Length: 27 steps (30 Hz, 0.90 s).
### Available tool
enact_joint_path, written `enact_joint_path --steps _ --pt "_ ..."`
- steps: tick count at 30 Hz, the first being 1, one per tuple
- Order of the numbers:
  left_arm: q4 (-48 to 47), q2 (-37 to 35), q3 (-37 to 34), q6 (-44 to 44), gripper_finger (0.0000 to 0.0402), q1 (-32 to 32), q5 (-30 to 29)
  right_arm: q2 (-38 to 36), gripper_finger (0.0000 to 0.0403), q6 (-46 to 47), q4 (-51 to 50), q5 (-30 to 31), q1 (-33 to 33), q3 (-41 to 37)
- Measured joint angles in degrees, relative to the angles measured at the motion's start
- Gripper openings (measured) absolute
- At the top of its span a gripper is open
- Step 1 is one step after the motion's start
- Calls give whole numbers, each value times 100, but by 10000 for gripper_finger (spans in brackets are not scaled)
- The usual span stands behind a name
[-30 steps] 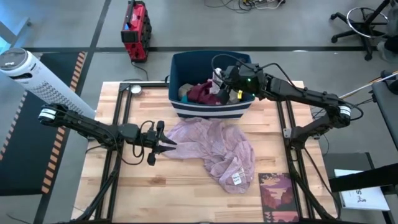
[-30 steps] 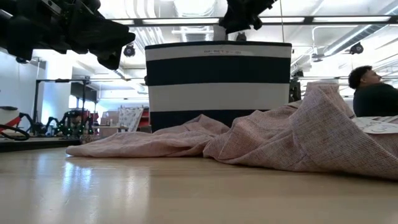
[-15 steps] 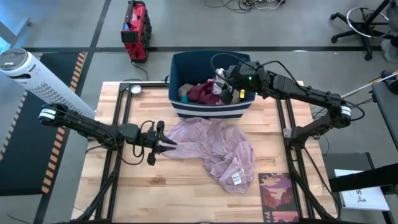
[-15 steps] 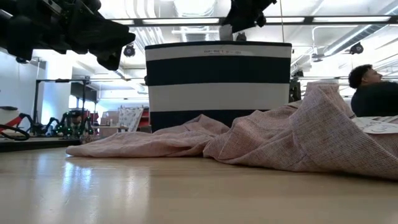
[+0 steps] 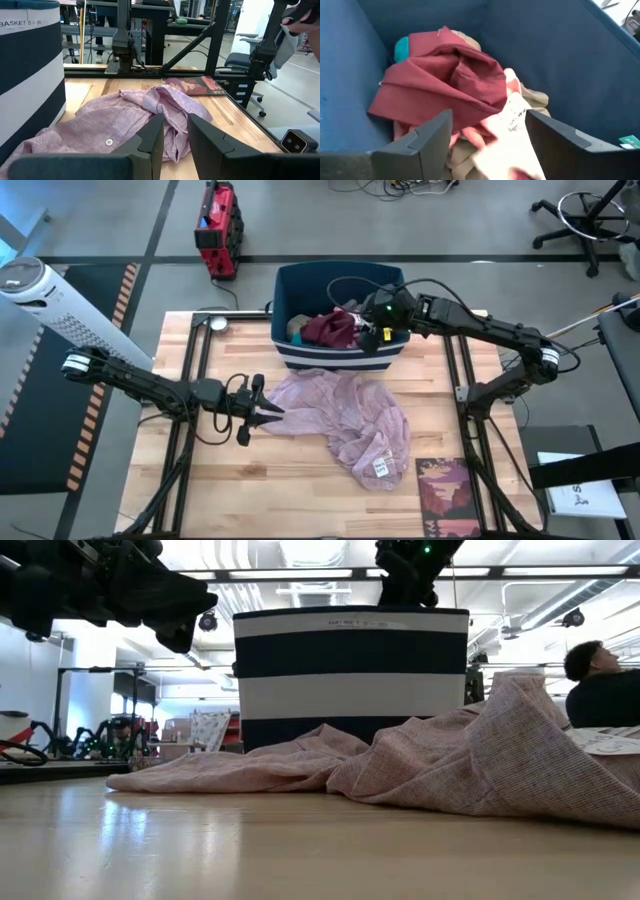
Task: Sort clothes
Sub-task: Put the pink polo shirt into the blue laundry organizer
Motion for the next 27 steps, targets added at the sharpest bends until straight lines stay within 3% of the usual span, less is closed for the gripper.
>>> enact_joint_path --steps 11,20,27 --pt "0 0 0 0 74 0 0 -57 287 -183 -337 -147 409 530" --pt "-2 0 0 0 74 0 0 -55 299 -266 -982 -162 1569 726" --pt "-2 0 0 0 74 0 0 -39 290 339 -1553 -175 2530 708"
